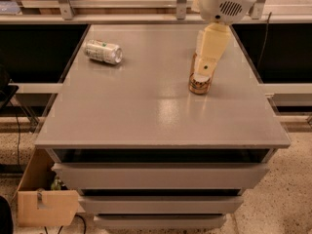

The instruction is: Pick 7up can

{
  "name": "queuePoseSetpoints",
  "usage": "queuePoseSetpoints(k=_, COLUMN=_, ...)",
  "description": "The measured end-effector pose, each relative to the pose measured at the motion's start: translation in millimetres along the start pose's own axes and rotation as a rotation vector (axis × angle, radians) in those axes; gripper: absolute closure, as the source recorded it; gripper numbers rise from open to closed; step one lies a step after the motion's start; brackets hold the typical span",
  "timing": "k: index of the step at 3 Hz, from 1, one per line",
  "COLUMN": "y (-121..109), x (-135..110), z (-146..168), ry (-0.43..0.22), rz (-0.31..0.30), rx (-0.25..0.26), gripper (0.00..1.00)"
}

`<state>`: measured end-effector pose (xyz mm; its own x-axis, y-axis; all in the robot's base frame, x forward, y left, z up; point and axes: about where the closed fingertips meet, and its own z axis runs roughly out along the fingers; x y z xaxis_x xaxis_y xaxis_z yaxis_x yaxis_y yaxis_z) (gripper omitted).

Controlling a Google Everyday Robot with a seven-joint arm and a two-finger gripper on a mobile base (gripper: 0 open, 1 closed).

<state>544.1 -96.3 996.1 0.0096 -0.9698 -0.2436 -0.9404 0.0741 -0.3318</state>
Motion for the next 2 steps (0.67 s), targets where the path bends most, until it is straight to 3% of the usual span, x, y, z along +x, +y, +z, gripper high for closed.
queuePoseSetpoints(k=1, y=-7.0, x=-8.5, z=14.8, ry=-0.034, rz=0.009, rx=0.027, gripper=0.0)
queuePoseSetpoints(k=2, y=-25.3, x=-28.2, z=48.8, ry=-0.131, rz=0.025, rx=0.068, gripper=0.0)
